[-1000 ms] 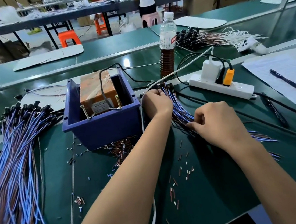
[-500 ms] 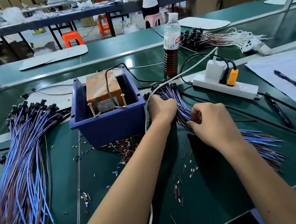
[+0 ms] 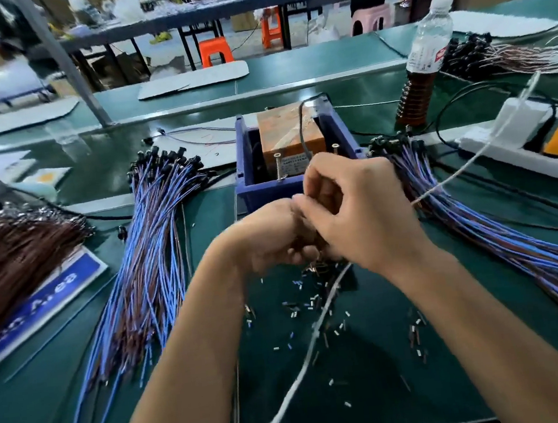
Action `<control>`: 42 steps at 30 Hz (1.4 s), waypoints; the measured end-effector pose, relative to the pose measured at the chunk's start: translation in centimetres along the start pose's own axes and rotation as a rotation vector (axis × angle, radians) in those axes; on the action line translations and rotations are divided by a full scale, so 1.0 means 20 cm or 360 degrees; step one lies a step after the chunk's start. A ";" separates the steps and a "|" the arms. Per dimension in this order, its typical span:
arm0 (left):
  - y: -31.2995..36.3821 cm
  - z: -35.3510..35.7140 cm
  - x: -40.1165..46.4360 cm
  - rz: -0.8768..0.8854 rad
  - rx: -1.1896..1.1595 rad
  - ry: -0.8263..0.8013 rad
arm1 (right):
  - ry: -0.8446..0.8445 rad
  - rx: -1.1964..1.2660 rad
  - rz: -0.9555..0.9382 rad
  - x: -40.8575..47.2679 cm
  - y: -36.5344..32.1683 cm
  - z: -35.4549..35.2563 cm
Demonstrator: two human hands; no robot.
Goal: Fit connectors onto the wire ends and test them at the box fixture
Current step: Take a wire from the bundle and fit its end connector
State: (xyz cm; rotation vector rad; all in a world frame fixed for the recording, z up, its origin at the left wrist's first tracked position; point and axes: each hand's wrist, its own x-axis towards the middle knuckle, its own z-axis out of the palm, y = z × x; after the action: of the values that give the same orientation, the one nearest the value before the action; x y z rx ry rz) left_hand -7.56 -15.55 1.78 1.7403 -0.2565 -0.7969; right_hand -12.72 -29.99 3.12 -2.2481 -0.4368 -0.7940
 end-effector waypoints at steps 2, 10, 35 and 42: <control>-0.04 -0.13 -0.11 -0.0060 0.0171 0.0236 | -0.0157 0.0102 -0.0062 0.03 -0.09 0.12; -0.21 -0.52 -0.22 -0.0342 0.1284 0.2108 | -0.0734 -0.0058 -0.0121 0.19 -0.32 0.58; -0.15 -0.62 -0.19 0.0302 0.0896 0.2603 | -0.0471 0.0453 0.0223 0.14 -0.29 0.77; 0.19 -0.52 -0.28 0.1103 -0.0763 0.2038 | -0.0188 0.0813 0.0135 0.18 -0.44 0.60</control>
State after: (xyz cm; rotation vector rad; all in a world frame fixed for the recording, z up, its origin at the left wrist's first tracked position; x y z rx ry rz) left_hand -4.43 -5.69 8.67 1.2566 0.2023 0.7447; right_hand -9.49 -15.05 3.12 -1.8244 -0.5283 -0.4427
